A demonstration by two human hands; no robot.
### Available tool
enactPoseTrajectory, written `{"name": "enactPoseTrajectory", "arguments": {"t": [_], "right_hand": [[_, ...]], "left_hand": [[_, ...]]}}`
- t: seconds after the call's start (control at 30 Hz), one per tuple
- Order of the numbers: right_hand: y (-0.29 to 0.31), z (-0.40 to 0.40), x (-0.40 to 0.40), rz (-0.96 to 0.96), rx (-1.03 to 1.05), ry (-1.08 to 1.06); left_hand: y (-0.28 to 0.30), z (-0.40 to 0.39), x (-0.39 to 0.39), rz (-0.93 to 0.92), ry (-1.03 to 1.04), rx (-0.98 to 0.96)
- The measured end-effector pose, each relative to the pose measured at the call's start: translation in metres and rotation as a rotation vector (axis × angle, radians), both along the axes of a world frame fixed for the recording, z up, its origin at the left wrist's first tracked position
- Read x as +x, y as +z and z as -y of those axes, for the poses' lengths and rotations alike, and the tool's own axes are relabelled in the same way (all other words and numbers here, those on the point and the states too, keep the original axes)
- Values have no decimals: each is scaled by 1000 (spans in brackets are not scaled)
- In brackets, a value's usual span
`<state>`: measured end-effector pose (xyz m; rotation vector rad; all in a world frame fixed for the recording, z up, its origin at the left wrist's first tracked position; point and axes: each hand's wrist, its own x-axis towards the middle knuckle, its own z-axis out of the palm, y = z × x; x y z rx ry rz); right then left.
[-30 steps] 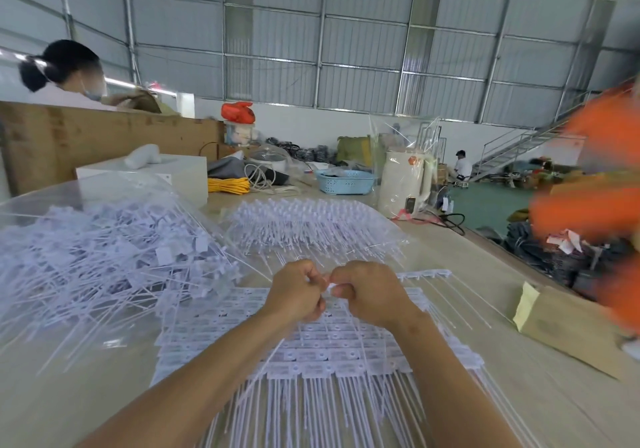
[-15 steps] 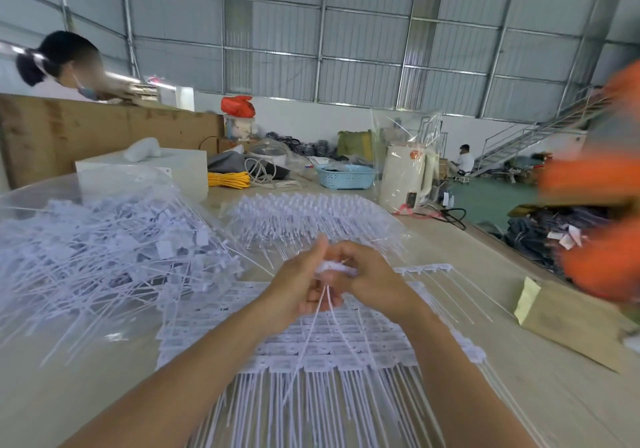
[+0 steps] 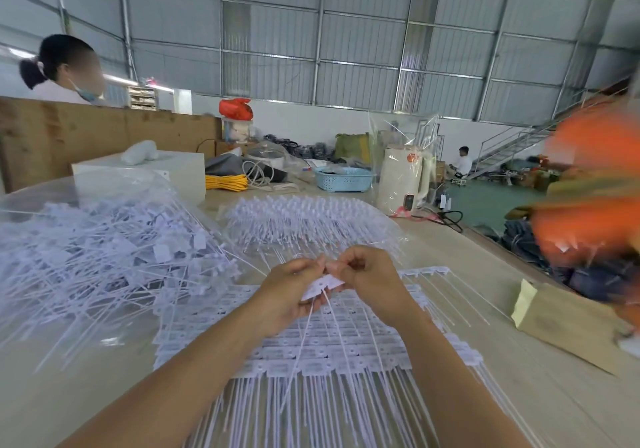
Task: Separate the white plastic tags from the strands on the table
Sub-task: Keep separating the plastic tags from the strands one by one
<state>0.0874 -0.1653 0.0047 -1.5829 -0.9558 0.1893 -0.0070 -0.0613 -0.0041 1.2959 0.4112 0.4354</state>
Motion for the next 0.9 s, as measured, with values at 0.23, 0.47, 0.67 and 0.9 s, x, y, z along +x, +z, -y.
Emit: {"name": "enactPoseTrajectory", "arguments": {"t": [0.23,0.47,0.67,0.9], "right_hand": [[0,-4,2,-99,117,-87],[-2,7,1,-108,-212,258],[-6,-2,-1,386,-146,137],[1,2,7,385,-51,23]], "left_hand": [[-3,-4,1,-41,-56,36],[-5,-5,5,6,81,250],[-1,-2,6,-113,42,169],[9,-8,4,4,-173,-279]]}}
